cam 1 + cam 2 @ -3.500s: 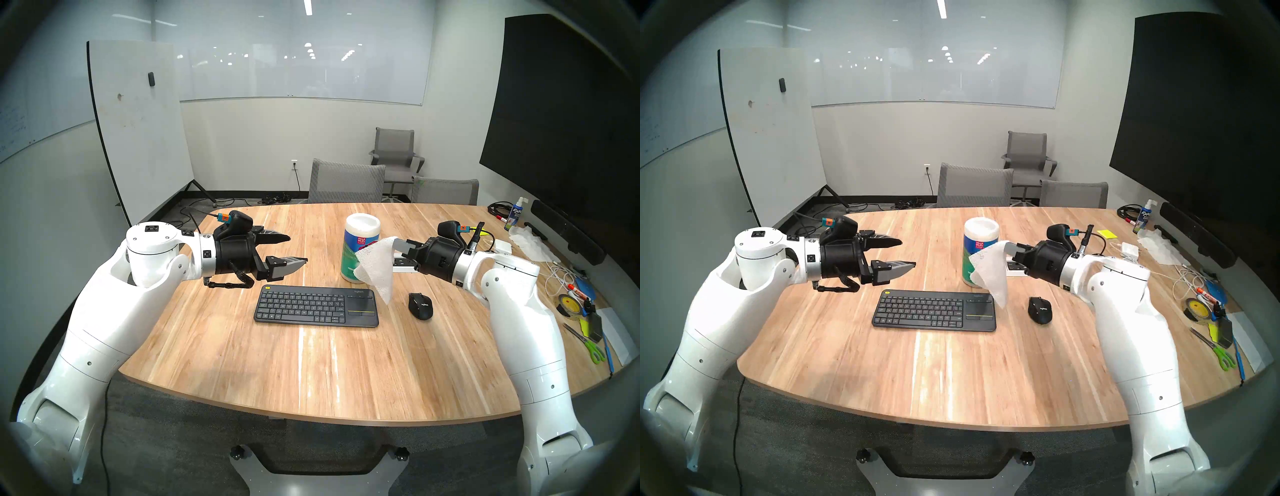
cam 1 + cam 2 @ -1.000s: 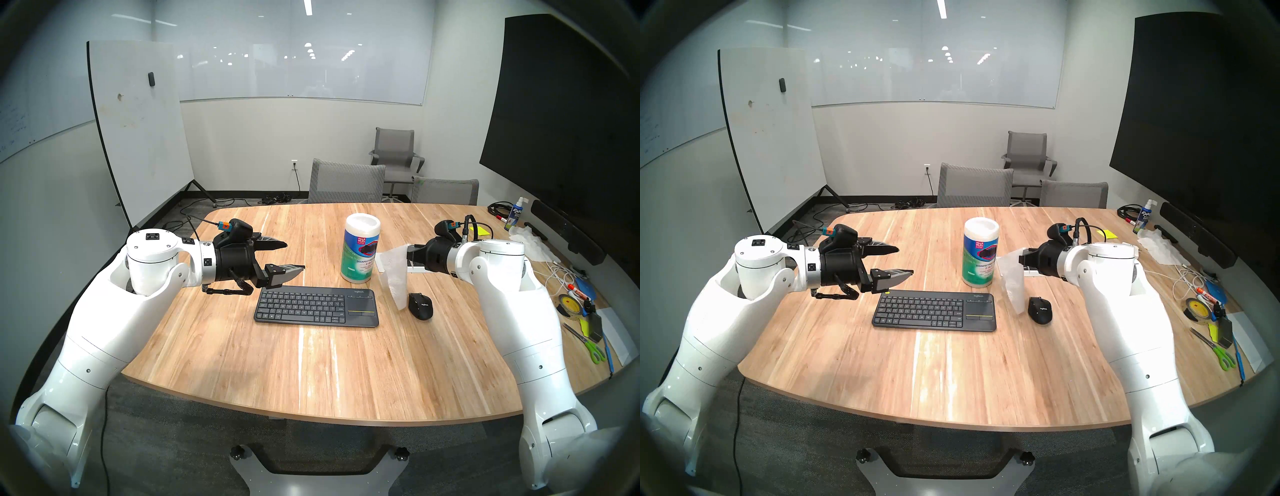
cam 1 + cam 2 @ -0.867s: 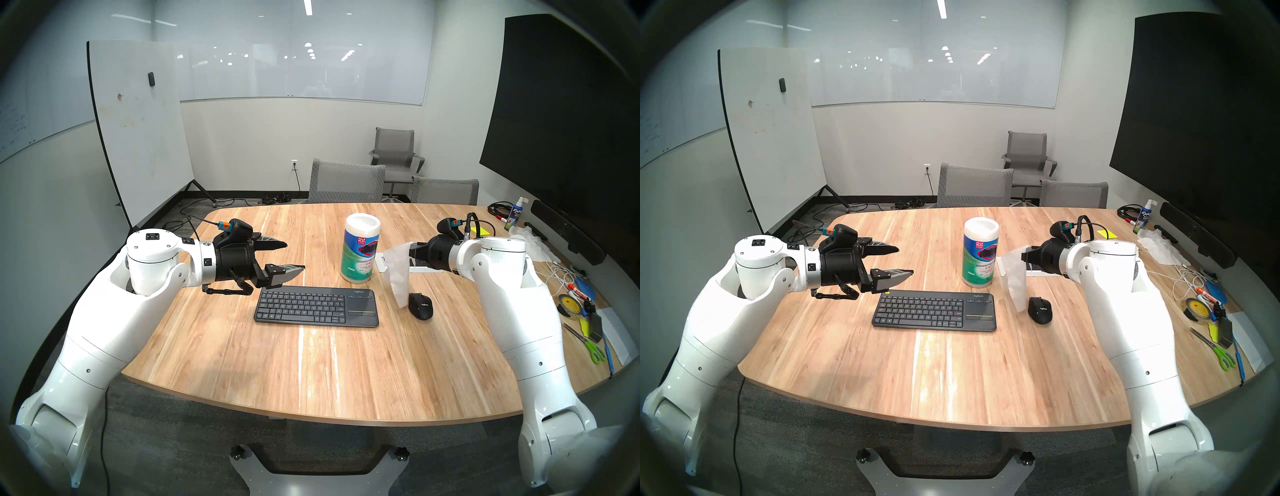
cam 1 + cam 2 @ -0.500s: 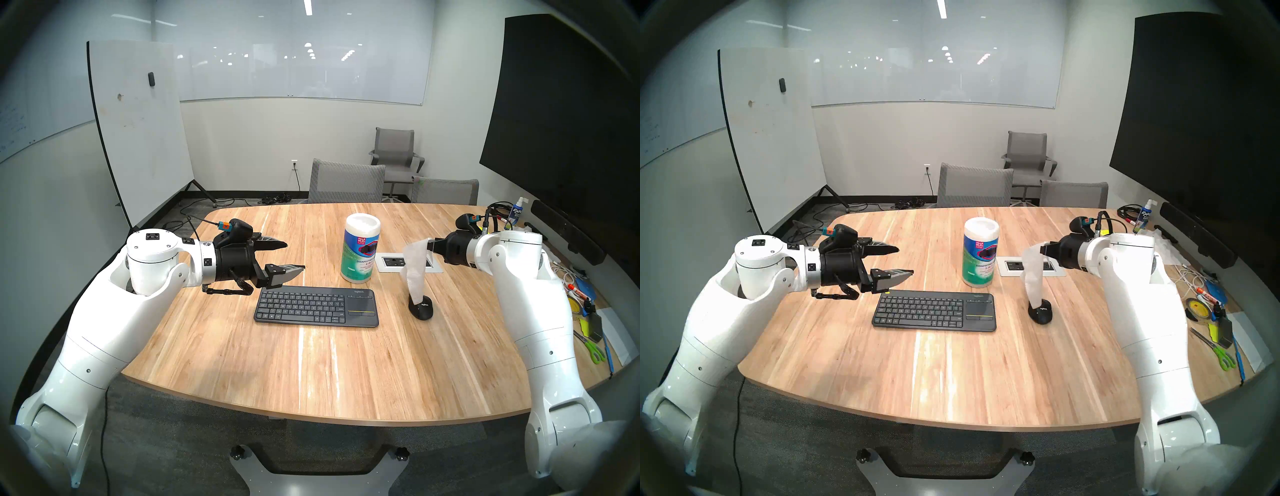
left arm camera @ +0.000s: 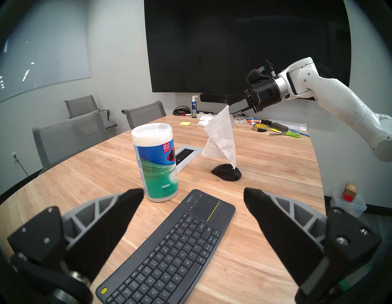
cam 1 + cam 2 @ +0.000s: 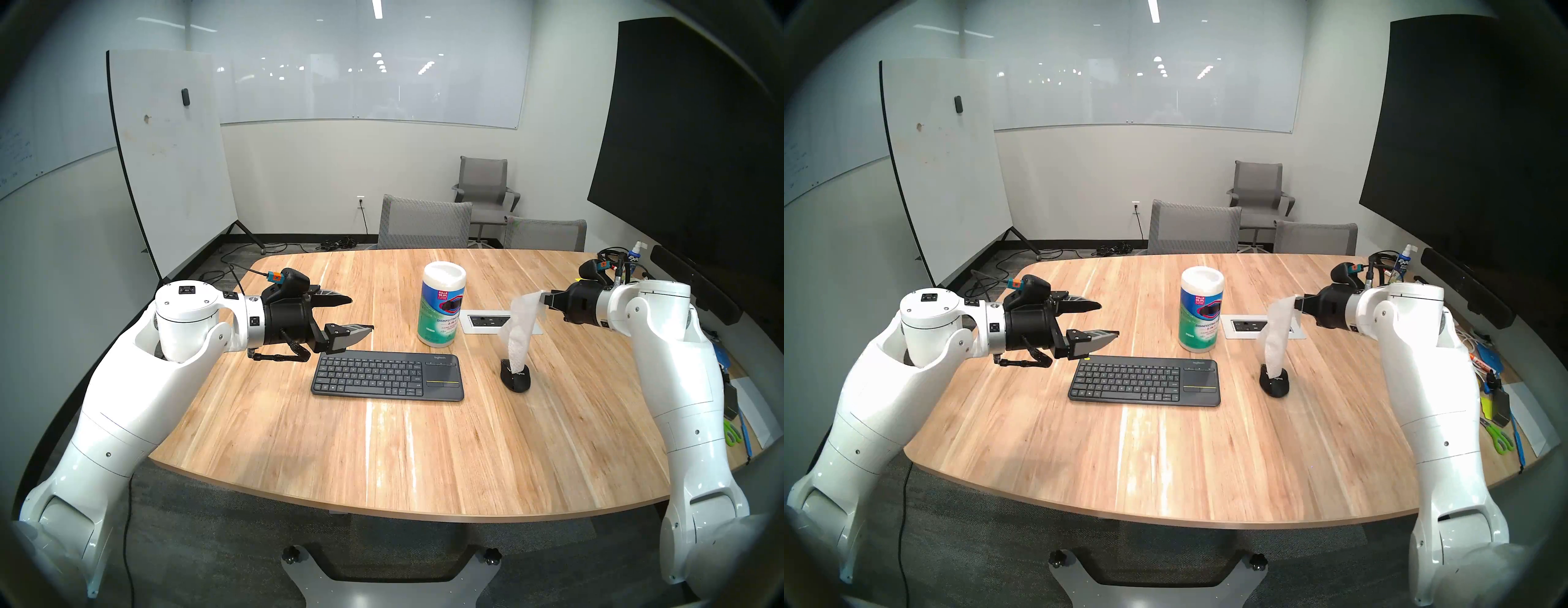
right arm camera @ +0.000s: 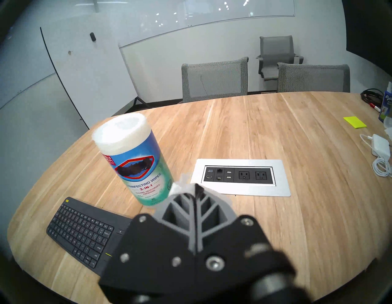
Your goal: Wipe the keyboards and mice with a disinfecting wipe, then set the wipe down
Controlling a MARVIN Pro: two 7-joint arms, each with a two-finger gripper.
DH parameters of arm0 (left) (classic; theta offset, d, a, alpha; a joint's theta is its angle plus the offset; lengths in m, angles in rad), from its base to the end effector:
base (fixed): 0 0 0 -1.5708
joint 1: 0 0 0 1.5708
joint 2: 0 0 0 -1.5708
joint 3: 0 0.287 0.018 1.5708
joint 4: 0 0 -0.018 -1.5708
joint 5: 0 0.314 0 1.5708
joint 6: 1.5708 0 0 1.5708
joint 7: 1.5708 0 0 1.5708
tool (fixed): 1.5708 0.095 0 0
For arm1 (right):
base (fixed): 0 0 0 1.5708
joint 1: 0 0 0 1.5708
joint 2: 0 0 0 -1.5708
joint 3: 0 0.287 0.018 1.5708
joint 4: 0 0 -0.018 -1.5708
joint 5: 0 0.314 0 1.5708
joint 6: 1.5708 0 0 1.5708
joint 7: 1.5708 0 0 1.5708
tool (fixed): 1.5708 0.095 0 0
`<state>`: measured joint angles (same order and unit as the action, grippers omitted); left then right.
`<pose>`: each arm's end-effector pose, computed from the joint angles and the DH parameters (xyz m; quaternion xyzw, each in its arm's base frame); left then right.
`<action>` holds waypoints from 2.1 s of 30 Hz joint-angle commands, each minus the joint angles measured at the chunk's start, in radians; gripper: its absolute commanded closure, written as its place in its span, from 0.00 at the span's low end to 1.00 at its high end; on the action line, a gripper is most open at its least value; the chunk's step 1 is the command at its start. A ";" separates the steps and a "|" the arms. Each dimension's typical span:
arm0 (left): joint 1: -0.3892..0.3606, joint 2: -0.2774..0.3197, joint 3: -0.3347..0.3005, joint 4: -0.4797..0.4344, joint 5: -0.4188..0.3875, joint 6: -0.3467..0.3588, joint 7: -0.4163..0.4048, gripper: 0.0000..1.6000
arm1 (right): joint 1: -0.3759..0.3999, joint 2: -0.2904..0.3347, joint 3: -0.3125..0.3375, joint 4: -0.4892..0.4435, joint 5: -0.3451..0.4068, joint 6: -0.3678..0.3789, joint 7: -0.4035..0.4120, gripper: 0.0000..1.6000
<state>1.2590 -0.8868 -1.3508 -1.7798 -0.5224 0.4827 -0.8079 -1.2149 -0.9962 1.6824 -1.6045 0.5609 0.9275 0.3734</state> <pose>0.4239 0.0173 -0.1463 0.6825 -0.4071 0.5364 0.2841 0.4695 -0.1619 -0.1383 -0.8427 -0.0601 -0.5148 0.1458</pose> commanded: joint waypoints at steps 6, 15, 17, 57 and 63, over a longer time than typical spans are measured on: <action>-0.009 -0.001 -0.008 -0.018 -0.003 -0.002 0.001 0.00 | -0.093 0.096 0.037 -0.036 0.019 -0.029 0.127 1.00; -0.010 -0.001 -0.008 -0.018 -0.003 -0.002 0.001 0.00 | -0.145 0.094 0.046 -0.064 0.018 -0.041 0.138 1.00; -0.010 -0.001 -0.008 -0.018 -0.003 -0.002 0.001 0.00 | -0.160 0.094 0.041 -0.069 0.011 -0.050 0.145 1.00; -0.010 -0.002 -0.008 -0.017 -0.002 -0.002 0.001 0.00 | 0.007 -0.060 -0.154 0.096 -0.160 -0.071 -0.053 1.00; -0.010 -0.002 -0.008 -0.017 -0.002 -0.002 0.000 0.00 | 0.040 -0.064 -0.143 0.146 -0.170 -0.073 -0.068 1.00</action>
<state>1.2591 -0.8877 -1.3509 -1.7800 -0.5223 0.4827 -0.8081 -1.2444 -1.0538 1.5206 -1.4840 0.3924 0.8659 0.3230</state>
